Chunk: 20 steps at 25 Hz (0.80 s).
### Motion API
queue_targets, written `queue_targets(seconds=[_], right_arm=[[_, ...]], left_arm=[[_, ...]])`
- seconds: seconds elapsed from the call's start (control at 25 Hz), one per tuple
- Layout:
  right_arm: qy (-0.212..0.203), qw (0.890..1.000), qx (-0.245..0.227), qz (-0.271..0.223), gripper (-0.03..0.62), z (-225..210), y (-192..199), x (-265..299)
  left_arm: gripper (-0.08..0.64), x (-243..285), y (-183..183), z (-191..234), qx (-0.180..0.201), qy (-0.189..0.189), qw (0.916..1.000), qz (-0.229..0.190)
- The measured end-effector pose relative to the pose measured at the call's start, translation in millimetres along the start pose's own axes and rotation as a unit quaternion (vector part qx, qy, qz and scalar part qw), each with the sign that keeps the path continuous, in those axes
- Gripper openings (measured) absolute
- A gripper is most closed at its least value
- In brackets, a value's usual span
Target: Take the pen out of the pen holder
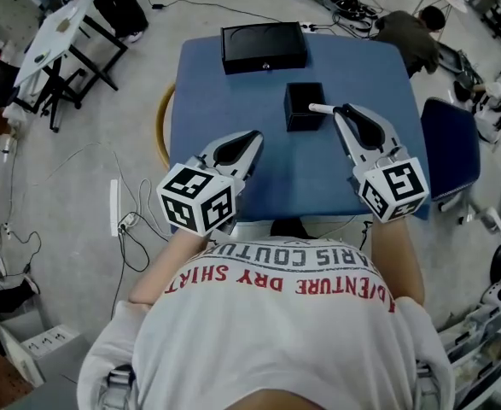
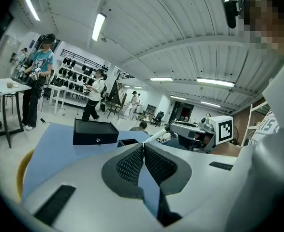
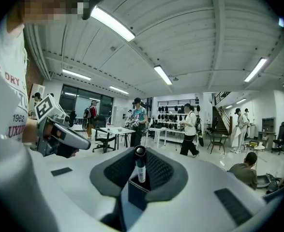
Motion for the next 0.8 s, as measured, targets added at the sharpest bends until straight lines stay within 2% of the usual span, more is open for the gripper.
queue_targets(seconds=[0.24,0.48,0.68,0.8], right_arm=[[0.001,1.000,0.000,-0.013,0.077,29,-4,-31],[0.000,1.000,-0.001,-0.016,0.077,53,1,-52],[0.007,1.000,0.012,-0.010,0.077,70,9,-57],[0.015,1.000,0.017,-0.012,0.077,77,14,-61]], left_arm=[[0.032,-22,2,-7,0.025,0.007,0.9997,-0.006],[0.032,-36,9,-12,0.034,0.015,0.9993,-0.006],[0.032,-43,17,-9,0.059,0.007,0.9982,0.006],[0.032,-46,21,-9,0.062,0.023,0.9977,0.009]])
Point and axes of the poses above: the fingertips, and each gripper's own axes: x forward along the fingers, z to its left, y out of its underside, the point moved 10 cm from there along -x, backward along the fingers, and after that the axes turned 10 degrees about z, right-handed, at the moved point
